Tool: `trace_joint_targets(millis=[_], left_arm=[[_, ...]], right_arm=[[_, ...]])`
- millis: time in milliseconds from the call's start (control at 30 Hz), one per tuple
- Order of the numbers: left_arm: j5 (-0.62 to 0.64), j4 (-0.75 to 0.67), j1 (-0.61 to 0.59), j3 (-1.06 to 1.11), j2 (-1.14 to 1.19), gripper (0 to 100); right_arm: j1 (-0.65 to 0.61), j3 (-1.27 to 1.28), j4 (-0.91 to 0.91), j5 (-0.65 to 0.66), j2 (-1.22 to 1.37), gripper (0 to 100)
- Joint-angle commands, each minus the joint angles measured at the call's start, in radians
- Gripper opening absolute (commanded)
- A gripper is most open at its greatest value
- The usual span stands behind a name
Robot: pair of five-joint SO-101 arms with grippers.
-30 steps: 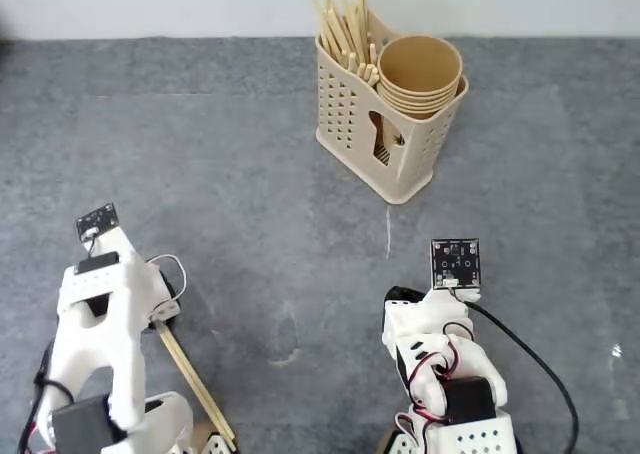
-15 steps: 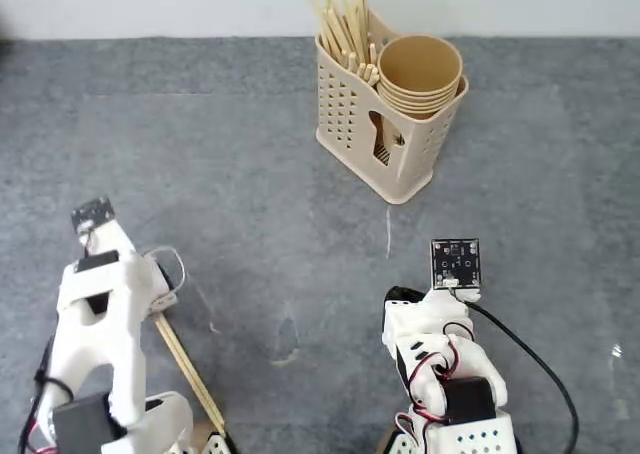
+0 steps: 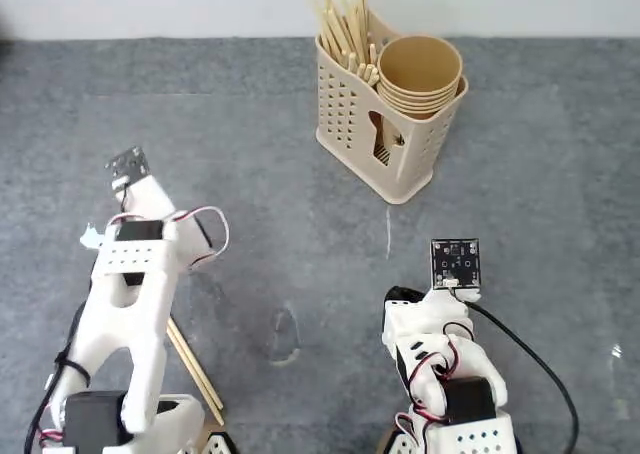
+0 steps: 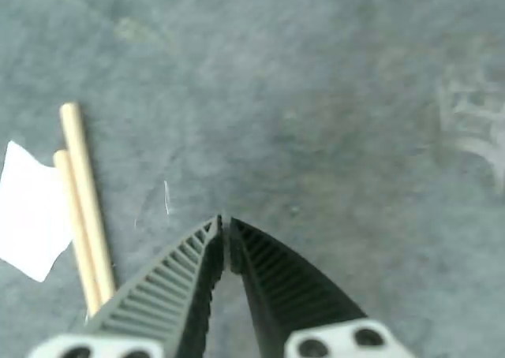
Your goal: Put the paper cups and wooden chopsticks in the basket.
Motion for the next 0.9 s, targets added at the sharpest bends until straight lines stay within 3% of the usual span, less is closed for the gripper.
trace_joint_targets(millis=[0,233,333,533,767,867], left_arm=[[0.015,0.012,0.014,-0.091,-0.017,1],[-0.173,0.377,-0.104,-0.228,-0.015,2],[-0.238,0.44,-0.203,-0.245,-0.009,2],[-0.373,0.428,-0.324,-0.157,-0.008,3],[-0.387,0.236,-0.33,-0.007,-0.008,26],[-0.387,0.149,-0.33,0.05,-0.008,27]], right_arm=[[-0.005,-0.009,-0.012,0.002,-0.008,1.9],[-0.005,-0.009,-0.012,0.002,-0.008,1.9],[-0.005,-0.009,-0.012,0.002,-0.008,1.9],[-0.005,-0.009,-0.012,0.002,-0.008,1.9],[-0.005,-0.009,-0.012,0.002,-0.008,1.9],[-0.005,-0.009,-0.012,0.002,-0.008,1.9]])
